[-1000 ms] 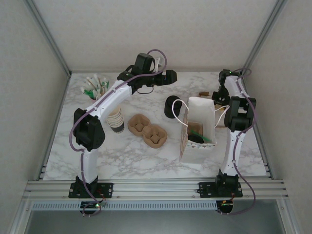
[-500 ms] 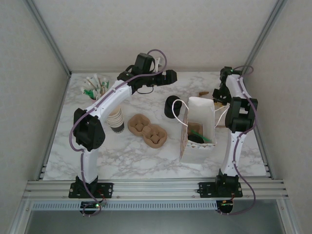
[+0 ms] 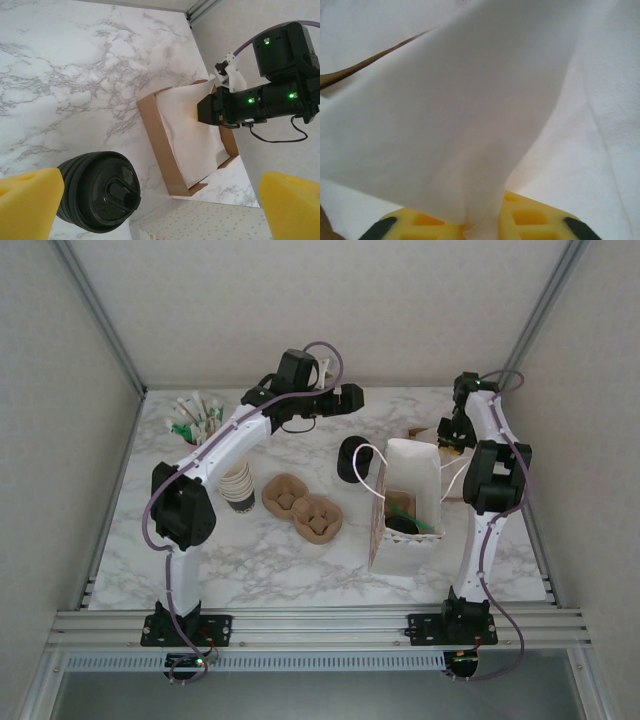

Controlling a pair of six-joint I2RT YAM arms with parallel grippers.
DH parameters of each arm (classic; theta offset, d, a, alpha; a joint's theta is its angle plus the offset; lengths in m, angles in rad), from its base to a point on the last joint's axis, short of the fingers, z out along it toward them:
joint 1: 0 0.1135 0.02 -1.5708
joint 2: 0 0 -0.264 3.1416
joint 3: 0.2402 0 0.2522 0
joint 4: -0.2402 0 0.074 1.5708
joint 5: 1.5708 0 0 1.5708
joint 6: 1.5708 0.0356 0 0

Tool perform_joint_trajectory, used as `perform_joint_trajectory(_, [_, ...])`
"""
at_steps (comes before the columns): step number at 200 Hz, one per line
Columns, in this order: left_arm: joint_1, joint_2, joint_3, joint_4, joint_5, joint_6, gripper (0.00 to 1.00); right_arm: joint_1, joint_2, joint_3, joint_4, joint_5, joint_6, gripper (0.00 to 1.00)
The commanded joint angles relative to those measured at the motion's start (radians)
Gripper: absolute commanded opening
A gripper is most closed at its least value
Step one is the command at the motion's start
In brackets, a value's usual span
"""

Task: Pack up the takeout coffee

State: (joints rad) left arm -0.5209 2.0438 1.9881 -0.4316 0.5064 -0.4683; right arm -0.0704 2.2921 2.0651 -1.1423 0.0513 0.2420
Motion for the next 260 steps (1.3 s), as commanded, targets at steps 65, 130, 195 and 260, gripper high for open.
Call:
perform_joint_trajectory(65, [-0.007, -0.057, -0.024, 0.050, 0.008, 0.010, 1.00, -0.007, -0.189, -0.049, 0.044, 0.025, 0.032, 0.00])
perform_joint_trajectory(130, [-0.005, -0.113, -0.073, 0.081, -0.009, 0.011, 1.00, -0.012, -0.296, -0.083, 0.106, 0.075, 0.060, 0.00])
perform_joint_trajectory(195, [-0.006, -0.216, -0.167, 0.169, -0.044, 0.015, 1.00, -0.012, -0.421, -0.098, 0.165, 0.133, 0.072, 0.00])
perform_joint_trajectory(260, [-0.020, -0.332, -0.252, 0.222, -0.061, 0.025, 1.00, -0.008, -0.483, 0.010, 0.146, 0.065, 0.074, 0.00])
